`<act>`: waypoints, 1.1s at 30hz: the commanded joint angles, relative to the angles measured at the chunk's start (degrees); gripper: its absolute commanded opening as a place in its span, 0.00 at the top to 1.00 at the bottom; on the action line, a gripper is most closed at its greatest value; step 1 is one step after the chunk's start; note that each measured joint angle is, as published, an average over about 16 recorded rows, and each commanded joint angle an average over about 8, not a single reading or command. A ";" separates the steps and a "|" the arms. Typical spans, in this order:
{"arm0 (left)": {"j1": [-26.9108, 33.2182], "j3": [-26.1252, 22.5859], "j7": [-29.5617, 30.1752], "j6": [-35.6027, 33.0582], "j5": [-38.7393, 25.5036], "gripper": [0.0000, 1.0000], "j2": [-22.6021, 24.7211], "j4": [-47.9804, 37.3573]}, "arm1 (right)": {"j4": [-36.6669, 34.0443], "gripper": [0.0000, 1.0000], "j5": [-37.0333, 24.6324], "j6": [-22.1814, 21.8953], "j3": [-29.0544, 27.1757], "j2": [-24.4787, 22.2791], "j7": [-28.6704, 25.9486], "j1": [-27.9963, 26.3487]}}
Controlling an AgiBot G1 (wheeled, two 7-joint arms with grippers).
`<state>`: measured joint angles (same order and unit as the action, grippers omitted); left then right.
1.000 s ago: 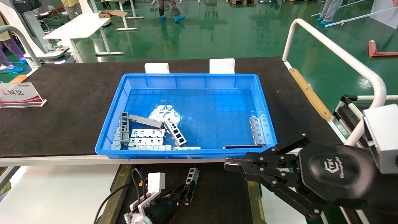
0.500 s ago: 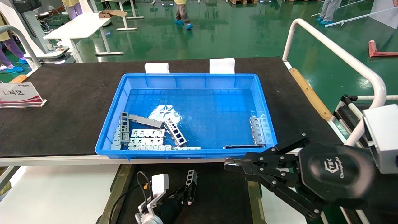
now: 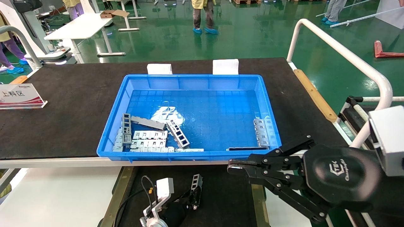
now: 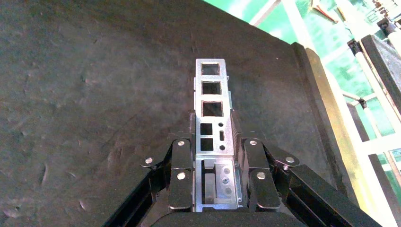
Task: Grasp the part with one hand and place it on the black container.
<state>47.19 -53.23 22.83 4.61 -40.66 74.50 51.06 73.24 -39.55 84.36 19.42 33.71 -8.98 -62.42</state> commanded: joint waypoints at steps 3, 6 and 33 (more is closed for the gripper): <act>-0.07 0.00 0.00 0.01 -0.03 0.00 0.16 -0.16 | 0.00 0.00 0.00 0.00 0.01 0.00 0.00 0.00; 0.02 -0.63 -0.75 -0.55 -0.74 0.00 -0.35 0.24 | 0.00 0.00 0.01 0.00 0.01 0.00 0.00 0.00; 0.44 -6.68 -3.96 -19.49 -3.56 0.00 -24.26 23.42 | 0.00 0.00 0.03 -0.02 0.04 -0.02 0.02 -0.01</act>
<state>47.70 -59.58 18.39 -15.67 -44.07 50.45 73.73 73.24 -39.52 84.34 19.47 33.69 -8.96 -62.43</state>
